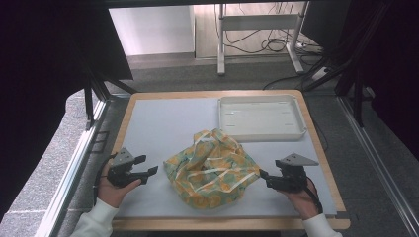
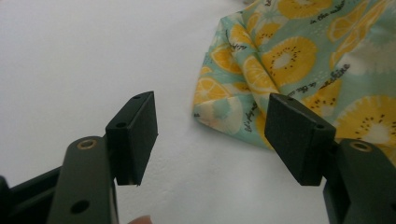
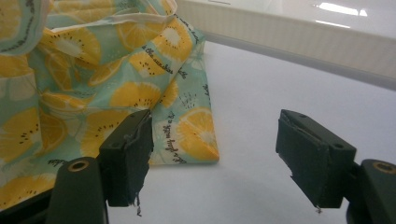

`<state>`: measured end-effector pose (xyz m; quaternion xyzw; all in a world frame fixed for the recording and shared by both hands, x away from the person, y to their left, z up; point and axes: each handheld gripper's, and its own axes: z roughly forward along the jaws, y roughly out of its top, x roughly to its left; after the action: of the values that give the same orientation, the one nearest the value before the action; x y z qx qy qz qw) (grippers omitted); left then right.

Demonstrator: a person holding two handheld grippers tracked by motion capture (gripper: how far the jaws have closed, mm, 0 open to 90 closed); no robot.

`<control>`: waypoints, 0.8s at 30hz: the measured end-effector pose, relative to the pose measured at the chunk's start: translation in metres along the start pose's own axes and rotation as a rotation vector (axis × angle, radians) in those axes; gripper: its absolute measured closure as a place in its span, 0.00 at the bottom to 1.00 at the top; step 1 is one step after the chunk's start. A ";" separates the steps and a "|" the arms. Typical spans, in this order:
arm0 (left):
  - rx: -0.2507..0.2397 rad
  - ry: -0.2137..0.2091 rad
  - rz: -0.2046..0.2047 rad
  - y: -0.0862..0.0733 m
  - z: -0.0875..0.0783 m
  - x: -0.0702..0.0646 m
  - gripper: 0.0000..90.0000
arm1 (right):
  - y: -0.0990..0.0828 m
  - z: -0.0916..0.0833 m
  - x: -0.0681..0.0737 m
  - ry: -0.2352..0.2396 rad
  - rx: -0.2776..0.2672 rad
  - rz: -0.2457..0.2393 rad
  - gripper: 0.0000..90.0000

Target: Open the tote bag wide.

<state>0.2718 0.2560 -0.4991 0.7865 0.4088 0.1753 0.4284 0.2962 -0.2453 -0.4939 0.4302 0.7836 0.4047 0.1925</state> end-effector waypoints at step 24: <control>-0.057 -0.105 0.061 0.040 -0.013 -0.034 0.40 | 0.032 -0.017 0.012 0.047 -0.063 -0.016 0.37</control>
<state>0.2627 0.2236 -0.4566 0.7943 0.3564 0.1583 0.4658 0.2950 -0.2338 -0.4571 0.4080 0.7783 0.4376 0.1906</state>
